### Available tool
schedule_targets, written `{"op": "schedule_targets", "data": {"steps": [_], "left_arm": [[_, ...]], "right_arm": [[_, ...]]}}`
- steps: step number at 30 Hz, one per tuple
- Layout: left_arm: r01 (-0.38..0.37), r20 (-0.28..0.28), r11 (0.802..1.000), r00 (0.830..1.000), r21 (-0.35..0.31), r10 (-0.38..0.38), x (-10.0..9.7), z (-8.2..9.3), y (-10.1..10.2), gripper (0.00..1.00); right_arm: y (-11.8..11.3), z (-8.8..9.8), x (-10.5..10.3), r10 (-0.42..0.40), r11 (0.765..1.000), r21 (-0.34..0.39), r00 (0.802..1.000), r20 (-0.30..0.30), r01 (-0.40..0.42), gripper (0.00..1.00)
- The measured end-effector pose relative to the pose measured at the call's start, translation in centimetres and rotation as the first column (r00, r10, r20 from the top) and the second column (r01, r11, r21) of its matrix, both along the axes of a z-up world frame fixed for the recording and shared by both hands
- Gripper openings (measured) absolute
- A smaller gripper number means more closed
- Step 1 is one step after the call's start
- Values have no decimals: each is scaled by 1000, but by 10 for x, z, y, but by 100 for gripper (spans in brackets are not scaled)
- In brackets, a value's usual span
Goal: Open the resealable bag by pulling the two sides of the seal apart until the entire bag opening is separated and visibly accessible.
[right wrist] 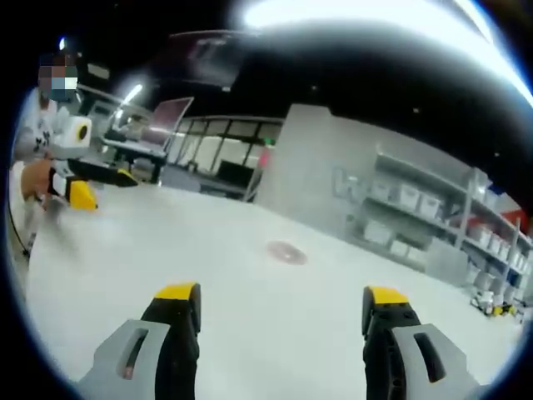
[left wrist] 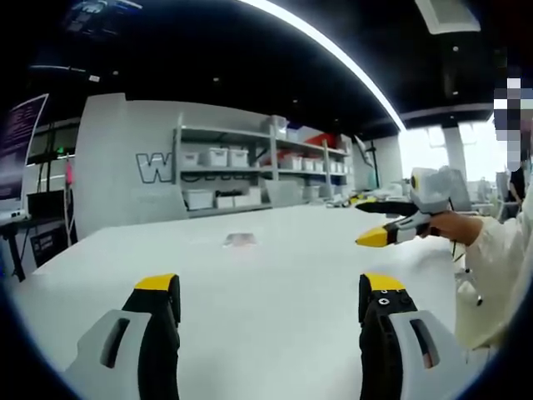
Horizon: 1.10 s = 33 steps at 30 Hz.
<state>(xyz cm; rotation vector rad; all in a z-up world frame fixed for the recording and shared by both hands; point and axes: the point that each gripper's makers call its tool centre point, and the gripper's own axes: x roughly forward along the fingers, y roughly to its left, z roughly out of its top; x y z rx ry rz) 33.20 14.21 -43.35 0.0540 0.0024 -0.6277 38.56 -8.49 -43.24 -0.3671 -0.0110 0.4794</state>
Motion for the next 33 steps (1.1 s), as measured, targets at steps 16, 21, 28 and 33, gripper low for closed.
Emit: {"op": "schedule_targets", "data": {"steps": [16,21,28,33], "left_arm": [[1,-7,1000,1000,0,-1,0,-3,0,87],[5,-9,1000,1000,1,-5,-1,-4,-1,87],[4,-4,1000,1000,4,-4,-1,-2,0,87],[9,-2,1000,1000,6,-9,-2,0,-1,86]], "right_arm": [[3,-2,15,0,998,-56,1000,8,1,79],[4,2,21,1,998,-63,1000,21,0,78],[9,11,30,9,993,-115,997,78,0,76],[8,10,33,4,992,-130,997,73,5,76]]}}
